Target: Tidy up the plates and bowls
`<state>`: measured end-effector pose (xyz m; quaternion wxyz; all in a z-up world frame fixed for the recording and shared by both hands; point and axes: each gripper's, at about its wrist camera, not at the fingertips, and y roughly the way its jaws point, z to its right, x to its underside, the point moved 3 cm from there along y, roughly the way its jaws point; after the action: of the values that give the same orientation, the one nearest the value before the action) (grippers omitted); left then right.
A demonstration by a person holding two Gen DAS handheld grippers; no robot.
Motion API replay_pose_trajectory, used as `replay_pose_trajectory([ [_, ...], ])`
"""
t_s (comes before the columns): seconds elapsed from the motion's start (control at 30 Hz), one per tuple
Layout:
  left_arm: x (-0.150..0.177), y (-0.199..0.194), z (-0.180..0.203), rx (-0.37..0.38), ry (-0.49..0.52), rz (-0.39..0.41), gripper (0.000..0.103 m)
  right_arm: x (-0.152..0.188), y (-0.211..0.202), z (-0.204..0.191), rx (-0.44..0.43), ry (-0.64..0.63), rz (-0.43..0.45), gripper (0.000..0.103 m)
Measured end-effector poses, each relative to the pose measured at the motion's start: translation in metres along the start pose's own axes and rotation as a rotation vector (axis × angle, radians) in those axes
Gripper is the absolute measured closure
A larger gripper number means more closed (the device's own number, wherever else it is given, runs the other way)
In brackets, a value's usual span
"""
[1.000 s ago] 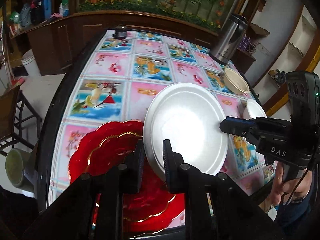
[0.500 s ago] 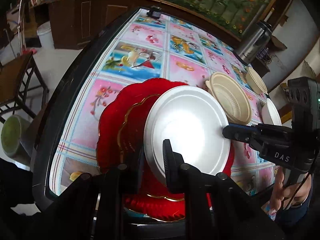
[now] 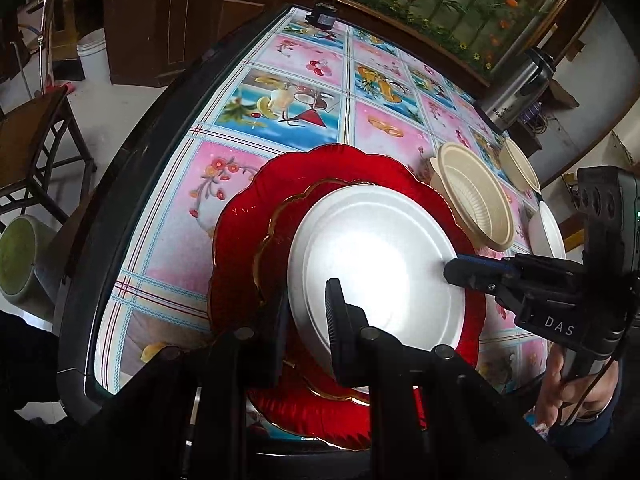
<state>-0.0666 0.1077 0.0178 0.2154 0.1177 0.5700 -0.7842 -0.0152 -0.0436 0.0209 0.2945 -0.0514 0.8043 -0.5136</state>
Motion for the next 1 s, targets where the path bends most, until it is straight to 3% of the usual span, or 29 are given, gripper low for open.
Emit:
replay_pose_trajectory([
  [0.13,0.001,0.0,0.002,0.013,0.001,-0.01,0.089,-0.001,0.002,0.001,-0.021,0.01,-0.002,0.075],
  [0.23,0.001,-0.003,0.003,0.003,-0.001,-0.006,0.082,0.0,-0.002,0.001,-0.023,0.005,0.01,0.075],
  [0.37,0.0,-0.01,0.003,-0.011,-0.007,0.008,0.053,0.0,-0.014,0.007,-0.03,0.017,0.038,0.075],
  [0.57,-0.006,-0.027,0.008,-0.017,0.003,0.058,0.053,0.001,-0.044,0.032,-0.055,0.076,0.112,0.075],
  [0.77,-0.018,-0.031,0.038,0.001,0.069,0.065,0.053,0.004,-0.074,0.076,-0.04,0.173,0.191,0.075],
  [0.9,-0.028,-0.028,0.064,0.025,0.114,0.059,0.053,0.006,-0.091,0.107,-0.026,0.246,0.233,0.063],
  [1.0,-0.035,-0.02,0.084,0.032,0.151,0.046,0.053,0.012,-0.101,0.124,-0.017,0.28,0.258,0.061],
])
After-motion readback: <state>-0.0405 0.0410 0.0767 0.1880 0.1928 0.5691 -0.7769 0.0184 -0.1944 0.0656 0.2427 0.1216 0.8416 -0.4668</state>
